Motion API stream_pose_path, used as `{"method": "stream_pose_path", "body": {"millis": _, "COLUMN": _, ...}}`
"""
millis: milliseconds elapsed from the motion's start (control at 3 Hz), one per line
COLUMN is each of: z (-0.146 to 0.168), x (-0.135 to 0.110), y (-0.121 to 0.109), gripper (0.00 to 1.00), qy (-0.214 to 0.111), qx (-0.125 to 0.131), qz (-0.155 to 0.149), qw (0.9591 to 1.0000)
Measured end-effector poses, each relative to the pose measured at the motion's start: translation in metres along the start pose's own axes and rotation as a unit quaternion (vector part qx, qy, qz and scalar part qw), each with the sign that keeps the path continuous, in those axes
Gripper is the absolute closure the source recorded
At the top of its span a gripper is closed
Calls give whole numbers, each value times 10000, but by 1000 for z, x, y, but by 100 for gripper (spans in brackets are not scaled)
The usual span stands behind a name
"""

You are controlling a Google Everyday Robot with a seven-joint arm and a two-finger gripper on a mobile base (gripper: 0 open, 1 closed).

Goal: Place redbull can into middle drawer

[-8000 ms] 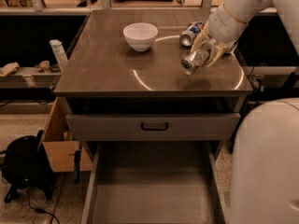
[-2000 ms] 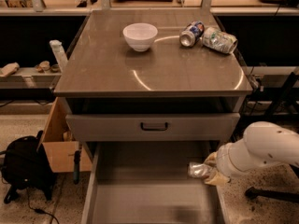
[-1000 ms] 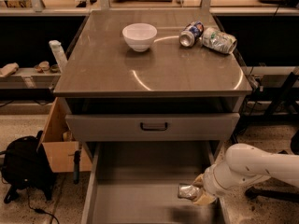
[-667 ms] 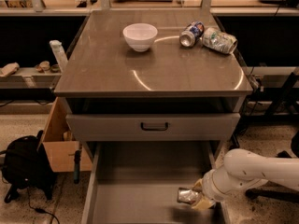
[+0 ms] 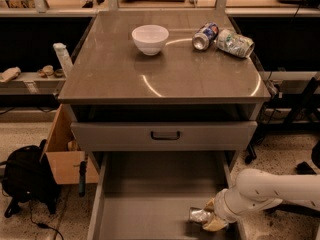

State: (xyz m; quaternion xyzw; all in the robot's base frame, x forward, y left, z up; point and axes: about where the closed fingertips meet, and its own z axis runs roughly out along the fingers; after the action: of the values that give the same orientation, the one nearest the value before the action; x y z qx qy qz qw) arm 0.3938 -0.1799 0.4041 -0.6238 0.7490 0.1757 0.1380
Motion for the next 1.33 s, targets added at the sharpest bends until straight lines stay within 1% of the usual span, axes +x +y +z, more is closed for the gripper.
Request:
{"method": "stream_pose_path", "body": {"millis": 333, "z": 0, "x": 0, "y": 0, "gripper": 81, "qy": 0, "qx": 0, "qz": 0, "qw": 10000}}
{"method": "stream_pose_path", "body": {"millis": 667, "z": 0, "x": 0, "y": 0, "gripper": 50, "qy": 0, "qx": -1, "qz": 0, "qw": 10000}}
{"method": "stream_pose_path", "body": {"millis": 1333, "z": 0, "x": 0, "y": 0, "gripper": 4, "qy": 0, "qx": -1, "qz": 0, "qw": 10000}}
